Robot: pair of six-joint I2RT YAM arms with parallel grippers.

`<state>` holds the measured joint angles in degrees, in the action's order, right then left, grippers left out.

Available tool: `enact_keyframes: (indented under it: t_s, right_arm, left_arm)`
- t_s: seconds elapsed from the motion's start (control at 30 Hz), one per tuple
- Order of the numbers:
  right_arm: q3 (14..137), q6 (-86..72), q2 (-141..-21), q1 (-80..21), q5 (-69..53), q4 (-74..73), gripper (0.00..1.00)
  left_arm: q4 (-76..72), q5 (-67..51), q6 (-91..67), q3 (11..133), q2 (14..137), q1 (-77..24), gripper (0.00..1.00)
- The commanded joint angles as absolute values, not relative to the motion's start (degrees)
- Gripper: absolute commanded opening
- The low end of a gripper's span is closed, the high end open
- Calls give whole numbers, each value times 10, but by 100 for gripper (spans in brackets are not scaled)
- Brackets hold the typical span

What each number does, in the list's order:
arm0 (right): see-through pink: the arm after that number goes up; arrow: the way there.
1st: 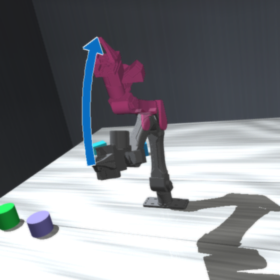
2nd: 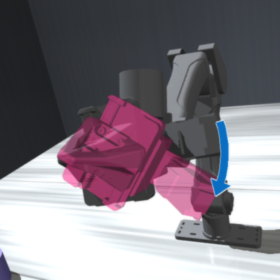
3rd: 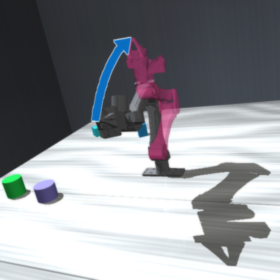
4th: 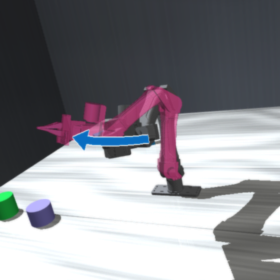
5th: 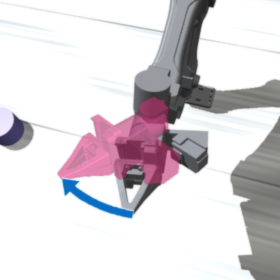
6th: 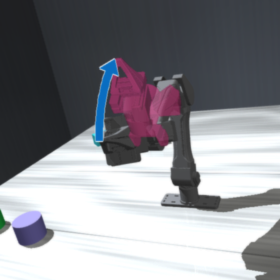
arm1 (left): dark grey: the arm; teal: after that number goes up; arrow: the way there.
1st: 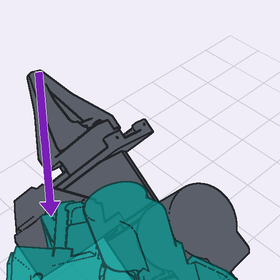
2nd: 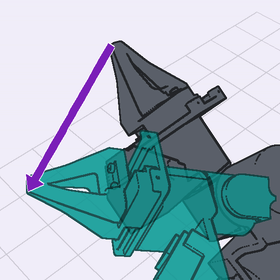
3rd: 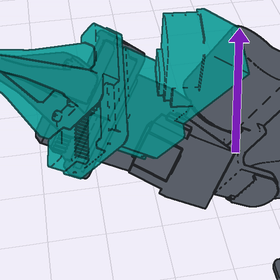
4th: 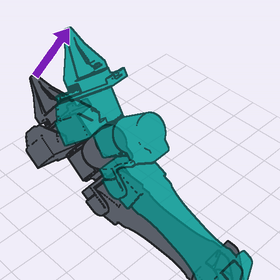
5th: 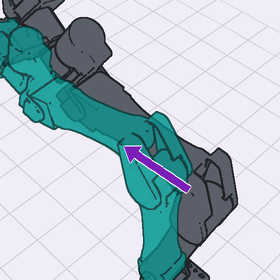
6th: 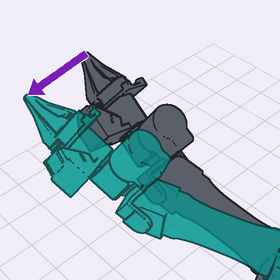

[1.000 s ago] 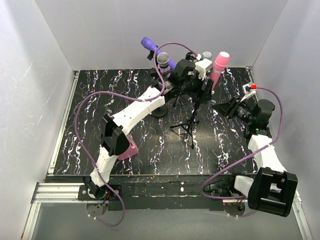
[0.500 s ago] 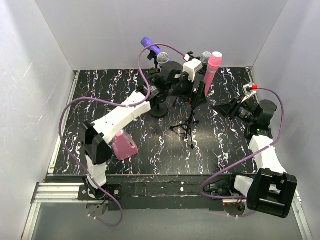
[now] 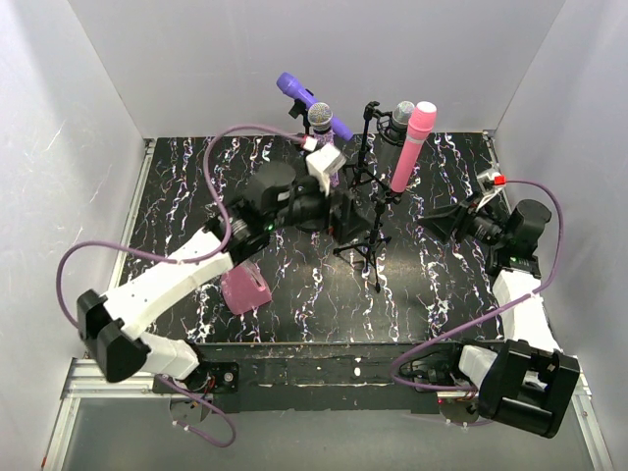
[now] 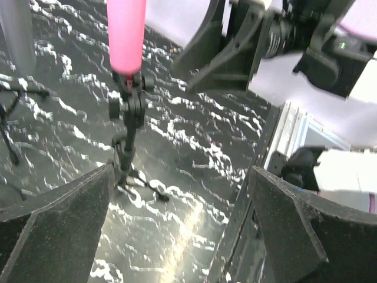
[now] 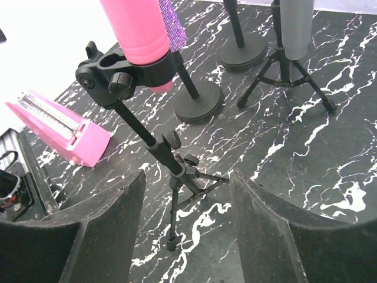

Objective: Attach the microphones to the stand

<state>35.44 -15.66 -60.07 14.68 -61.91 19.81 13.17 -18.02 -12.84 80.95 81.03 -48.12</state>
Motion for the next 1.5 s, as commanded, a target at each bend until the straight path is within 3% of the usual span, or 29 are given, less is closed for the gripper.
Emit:
enact_keyframes:
  t_s: [0.0,0.23,0.5,1.13,1.47]
  right_arm:
    - [387,-81,-579,166,-644,146,67]
    - [395,-74,-578,184,-660,129,67]
    - [396,-75,-582,192,-669,128,67]
    - [397,-76,-592,195,-681,128,67]
    - [397,-77,-593,195,-684,129,66]
  left_arm:
    - [52,-160,-141,674,692,-478,98]
    - [-27,-138,-161,491,578,-477,98]
    - [-132,-127,-173,375,568,-477,98]
    - [-395,-143,16,389,828,-522,98]
    - [-501,-101,4,474,949,-519,97]
